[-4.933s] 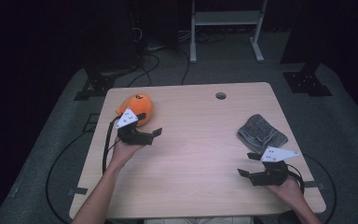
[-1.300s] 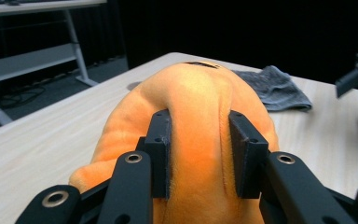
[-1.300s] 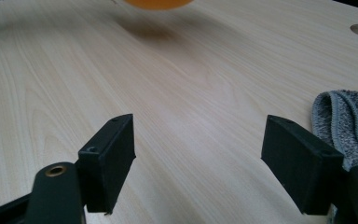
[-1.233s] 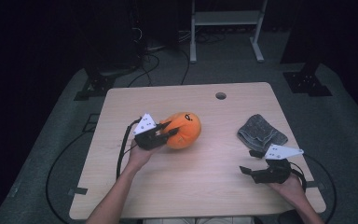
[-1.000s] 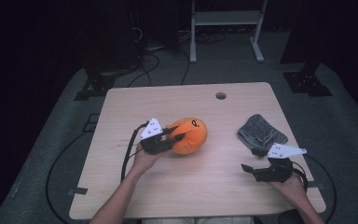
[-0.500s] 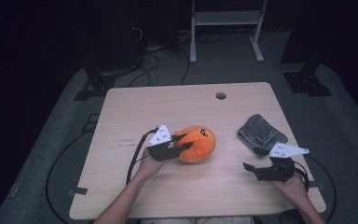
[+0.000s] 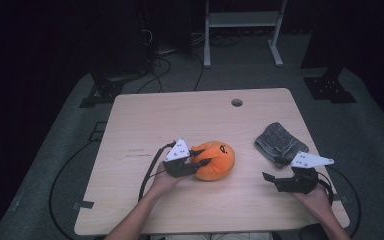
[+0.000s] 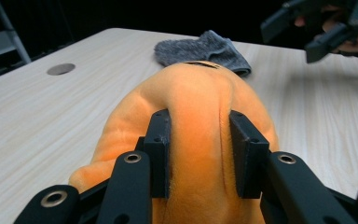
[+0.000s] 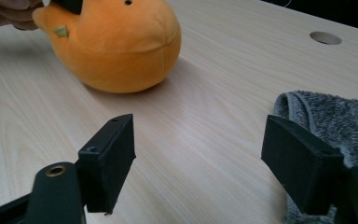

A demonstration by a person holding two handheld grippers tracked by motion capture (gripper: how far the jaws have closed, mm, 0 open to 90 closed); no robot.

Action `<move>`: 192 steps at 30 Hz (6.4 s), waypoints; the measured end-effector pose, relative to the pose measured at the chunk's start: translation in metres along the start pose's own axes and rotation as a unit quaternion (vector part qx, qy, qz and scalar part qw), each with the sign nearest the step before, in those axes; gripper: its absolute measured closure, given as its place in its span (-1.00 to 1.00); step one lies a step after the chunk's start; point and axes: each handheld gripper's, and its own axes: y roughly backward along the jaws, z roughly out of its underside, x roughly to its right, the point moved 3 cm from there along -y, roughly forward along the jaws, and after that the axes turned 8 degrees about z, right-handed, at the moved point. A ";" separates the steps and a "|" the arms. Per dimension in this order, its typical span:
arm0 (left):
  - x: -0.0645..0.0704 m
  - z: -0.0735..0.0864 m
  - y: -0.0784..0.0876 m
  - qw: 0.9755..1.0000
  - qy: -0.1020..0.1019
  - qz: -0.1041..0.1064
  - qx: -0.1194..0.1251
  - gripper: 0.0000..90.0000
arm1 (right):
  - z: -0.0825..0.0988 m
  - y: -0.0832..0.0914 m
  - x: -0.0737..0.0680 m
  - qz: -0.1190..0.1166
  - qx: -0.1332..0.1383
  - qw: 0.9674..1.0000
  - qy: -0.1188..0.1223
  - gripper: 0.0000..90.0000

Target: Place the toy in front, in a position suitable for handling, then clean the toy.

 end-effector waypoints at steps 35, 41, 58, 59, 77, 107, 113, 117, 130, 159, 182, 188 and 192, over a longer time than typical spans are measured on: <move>0.007 -0.008 0.021 0.999 0.004 -0.015 0.029 -0.58 | -0.004 -0.075 0.112 0.179 -0.085 0.976 -0.096 -0.24; 0.006 -0.006 0.023 0.999 0.012 -0.015 0.034 -0.60 | 0.006 -0.084 0.116 0.185 -0.115 0.971 -0.096 -0.10; 0.005 -0.004 0.022 0.999 0.011 -0.019 0.026 -0.64 | 0.016 -0.080 0.111 0.165 -0.115 0.976 -0.087 0.72; 0.004 -0.004 0.022 0.999 0.012 -0.020 0.026 -0.65 | 0.017 -0.079 0.110 0.162 -0.116 0.976 -0.089 0.75; 0.007 0.000 0.017 1.000 0.010 -0.016 0.009 -0.73 | -0.035 -0.014 0.028 0.012 0.025 0.999 -0.035 0.82; 0.011 0.008 0.002 0.999 -0.019 0.018 -0.042 -0.14 | -0.078 -0.077 -0.065 -0.076 0.018 0.992 0.097 0.34; 0.005 0.010 0.005 0.999 0.001 0.021 -0.038 -0.14 | -0.073 -0.078 -0.070 -0.059 0.015 0.992 0.113 0.76; 0.002 0.010 0.005 0.999 0.005 0.021 -0.034 -0.15 | -0.068 -0.074 -0.065 -0.057 0.012 0.993 0.105 0.77; -0.005 0.009 0.003 0.999 0.026 0.017 -0.021 -0.17 | -0.028 -0.063 -0.049 -0.057 -0.067 0.991 0.102 0.78; 0.013 0.004 -0.006 0.997 -0.051 0.056 -0.034 -0.02 | -0.060 -0.052 -0.066 -0.079 0.019 0.992 0.100 0.80; 0.004 -0.007 0.009 0.999 -0.020 0.042 -0.006 -0.43 | -0.047 -0.059 -0.076 -0.060 -0.013 0.991 0.118 0.80; -0.006 0.000 0.010 0.999 0.005 0.035 -0.013 -0.13 | -0.038 -0.054 -0.063 -0.040 -0.033 0.993 0.108 0.80; -0.003 0.001 0.005 0.999 -0.002 0.034 -0.013 -0.04 | -0.045 -0.050 -0.072 -0.047 -0.015 0.992 0.116 0.80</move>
